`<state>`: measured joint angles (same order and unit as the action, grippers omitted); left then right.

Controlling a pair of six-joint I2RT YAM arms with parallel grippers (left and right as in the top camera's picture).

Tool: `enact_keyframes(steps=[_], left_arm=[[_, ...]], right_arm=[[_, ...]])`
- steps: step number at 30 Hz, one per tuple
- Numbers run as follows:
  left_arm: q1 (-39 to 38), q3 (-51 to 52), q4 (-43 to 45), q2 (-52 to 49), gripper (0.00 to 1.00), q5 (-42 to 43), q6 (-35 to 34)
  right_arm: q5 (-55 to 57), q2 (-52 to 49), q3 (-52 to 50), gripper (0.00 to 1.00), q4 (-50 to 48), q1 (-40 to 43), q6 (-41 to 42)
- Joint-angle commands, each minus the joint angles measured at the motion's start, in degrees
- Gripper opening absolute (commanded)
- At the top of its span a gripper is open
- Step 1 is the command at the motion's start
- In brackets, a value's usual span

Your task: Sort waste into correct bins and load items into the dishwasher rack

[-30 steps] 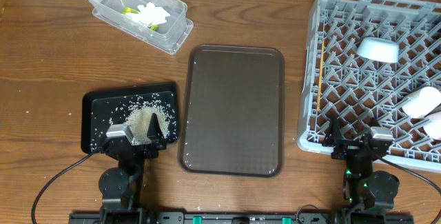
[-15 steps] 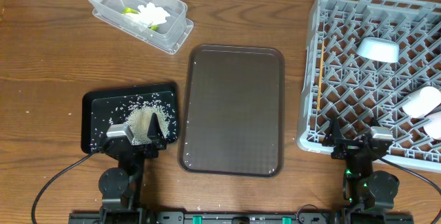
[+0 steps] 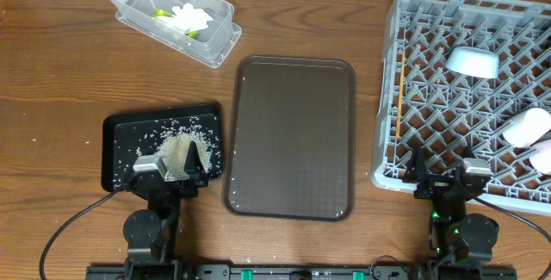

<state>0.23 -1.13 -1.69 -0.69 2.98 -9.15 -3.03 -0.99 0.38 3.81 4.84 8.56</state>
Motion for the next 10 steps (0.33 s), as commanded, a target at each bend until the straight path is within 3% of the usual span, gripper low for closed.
enact_keyframes(steps=[1,10], left_arm=[[0.24,0.90,-2.14,0.35,0.96,-1.07,0.55],[0.24,0.90,-2.14,0.35,0.96,-1.09,0.55]], right_arm=[[-0.37,0.35,-0.07,0.99,0.24,-1.44,0.42],[-0.35,0.35,-0.07,0.99,0.24,-1.44,0.42]])
